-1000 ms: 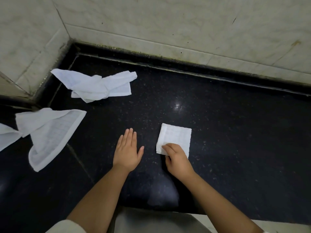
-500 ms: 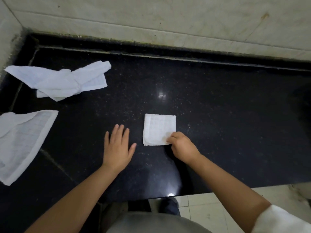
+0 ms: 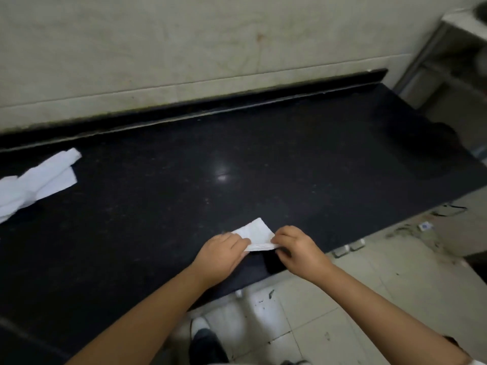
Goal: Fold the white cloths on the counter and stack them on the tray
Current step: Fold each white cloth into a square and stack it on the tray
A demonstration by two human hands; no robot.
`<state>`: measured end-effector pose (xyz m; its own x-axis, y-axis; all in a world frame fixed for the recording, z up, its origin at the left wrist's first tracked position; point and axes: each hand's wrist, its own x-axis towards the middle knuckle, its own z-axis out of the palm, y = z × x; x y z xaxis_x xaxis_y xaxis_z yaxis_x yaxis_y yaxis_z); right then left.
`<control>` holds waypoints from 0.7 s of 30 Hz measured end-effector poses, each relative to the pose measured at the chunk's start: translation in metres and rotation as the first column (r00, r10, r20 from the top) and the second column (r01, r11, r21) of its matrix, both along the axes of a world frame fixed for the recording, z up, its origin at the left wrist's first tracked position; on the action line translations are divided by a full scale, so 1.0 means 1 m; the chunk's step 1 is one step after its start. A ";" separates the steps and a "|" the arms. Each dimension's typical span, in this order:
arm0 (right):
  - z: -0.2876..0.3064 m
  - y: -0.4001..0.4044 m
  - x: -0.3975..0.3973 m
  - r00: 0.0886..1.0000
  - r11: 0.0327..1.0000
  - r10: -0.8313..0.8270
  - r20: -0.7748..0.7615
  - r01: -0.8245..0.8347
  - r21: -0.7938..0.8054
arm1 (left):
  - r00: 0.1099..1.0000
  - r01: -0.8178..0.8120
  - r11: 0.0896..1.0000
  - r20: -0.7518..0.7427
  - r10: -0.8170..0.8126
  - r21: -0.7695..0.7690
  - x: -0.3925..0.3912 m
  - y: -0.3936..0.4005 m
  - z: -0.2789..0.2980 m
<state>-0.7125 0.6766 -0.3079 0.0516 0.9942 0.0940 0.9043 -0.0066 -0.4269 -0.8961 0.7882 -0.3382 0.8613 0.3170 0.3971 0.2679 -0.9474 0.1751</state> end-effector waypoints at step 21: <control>0.190 -0.177 0.406 0.893 0.896 -0.442 0.082 0.437 0.074 | 0.969 0.180 0.982 -0.184 -0.165 0.064 0.468 -0.126 0.207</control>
